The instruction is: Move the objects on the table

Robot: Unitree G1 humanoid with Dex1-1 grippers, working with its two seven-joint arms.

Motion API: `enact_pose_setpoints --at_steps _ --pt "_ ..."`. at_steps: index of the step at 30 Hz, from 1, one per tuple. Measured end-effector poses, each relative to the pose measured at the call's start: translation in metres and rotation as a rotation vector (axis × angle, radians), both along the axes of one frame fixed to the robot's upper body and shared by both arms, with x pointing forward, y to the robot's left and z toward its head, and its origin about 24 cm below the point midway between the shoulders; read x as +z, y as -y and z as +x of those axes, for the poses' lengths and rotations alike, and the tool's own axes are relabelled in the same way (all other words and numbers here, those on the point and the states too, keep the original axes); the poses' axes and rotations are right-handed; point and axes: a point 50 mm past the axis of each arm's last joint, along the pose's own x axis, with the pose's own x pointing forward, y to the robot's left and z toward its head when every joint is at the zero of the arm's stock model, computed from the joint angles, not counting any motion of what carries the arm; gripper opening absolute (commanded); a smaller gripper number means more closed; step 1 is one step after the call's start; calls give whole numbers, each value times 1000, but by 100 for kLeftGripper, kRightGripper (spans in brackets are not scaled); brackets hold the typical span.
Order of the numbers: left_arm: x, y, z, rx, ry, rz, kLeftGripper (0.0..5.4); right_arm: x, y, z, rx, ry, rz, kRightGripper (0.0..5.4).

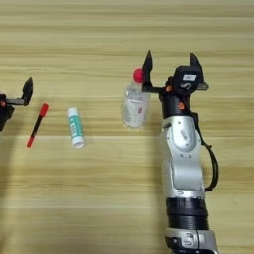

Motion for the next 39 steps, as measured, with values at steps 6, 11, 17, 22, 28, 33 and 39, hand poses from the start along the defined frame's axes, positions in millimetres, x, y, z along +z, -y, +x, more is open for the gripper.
enact_pose_setpoints --at_steps 6,11,17,22,28,33,39 --pt "0 0 0 0 0 0 540 1 15 0 -91 0 13 538" --pt "0 0 0 1 0 0 540 -4 23 2 -143 -34 16 538" --pt "0 0 0 2 0 -1 540 -13 30 4 -186 -106 8 538" --pt "0 -1 0 6 2 -1 540 -32 36 9 -210 -233 -11 538" --pt "0 -3 0 23 6 -5 540 -48 41 11 -225 -344 -11 538" --pt "1 -3 0 29 9 -5 540 -54 42 6 -220 -393 -20 538" --pt "1 -3 0 30 10 -5 540 -58 42 -3 -211 -438 -29 538"
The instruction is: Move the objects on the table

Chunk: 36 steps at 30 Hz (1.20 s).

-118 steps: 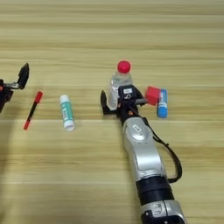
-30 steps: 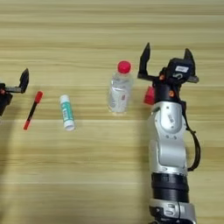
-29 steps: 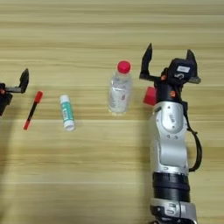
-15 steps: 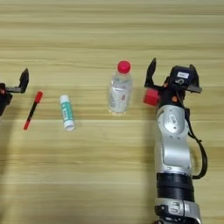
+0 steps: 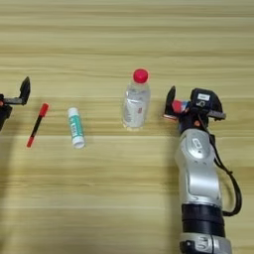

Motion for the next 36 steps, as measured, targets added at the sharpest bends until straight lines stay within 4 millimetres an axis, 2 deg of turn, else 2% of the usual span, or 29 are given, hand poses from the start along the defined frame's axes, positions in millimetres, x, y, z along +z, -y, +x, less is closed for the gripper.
enact_pose_setpoints --at_steps 26,36 --pt "1 0 1 -1 6 1 540 -41 3 -5 9 -264 63 538" --pt "1 0 1 -1 6 0 540 -44 3 -2 12 -295 66 538"
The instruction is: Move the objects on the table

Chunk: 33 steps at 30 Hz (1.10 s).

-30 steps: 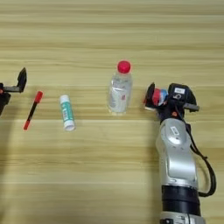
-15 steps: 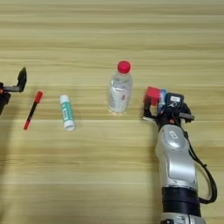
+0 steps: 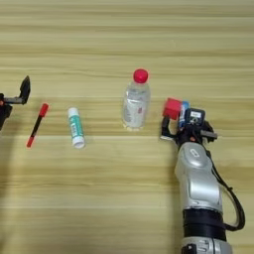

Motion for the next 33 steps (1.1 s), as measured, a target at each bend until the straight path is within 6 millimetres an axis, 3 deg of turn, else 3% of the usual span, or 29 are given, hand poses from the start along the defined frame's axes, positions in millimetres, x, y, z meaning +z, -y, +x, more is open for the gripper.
enact_pose_setpoints --at_steps 33 --pt "0 0 0 -2 0 -1 540 -5 2 3 5 -71 71 538"
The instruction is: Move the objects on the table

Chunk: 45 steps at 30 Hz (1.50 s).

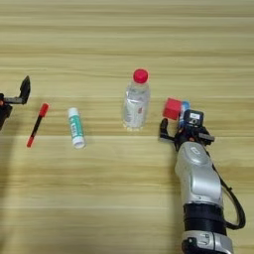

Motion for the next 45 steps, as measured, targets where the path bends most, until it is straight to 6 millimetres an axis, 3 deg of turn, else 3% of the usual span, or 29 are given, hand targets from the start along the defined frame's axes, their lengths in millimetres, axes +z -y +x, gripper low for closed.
enact_pose_setpoints --at_steps 21,37,45 --pt "3 0 3 1 9 -7 540 1 2 3 11 -18 -16 538" --pt "3 0 3 0 10 -8 540 3 -2 3 45 -34 -4 314" --pt "5 1 3 -1 16 -7 540 3 -2 2 40 -34 10 252"
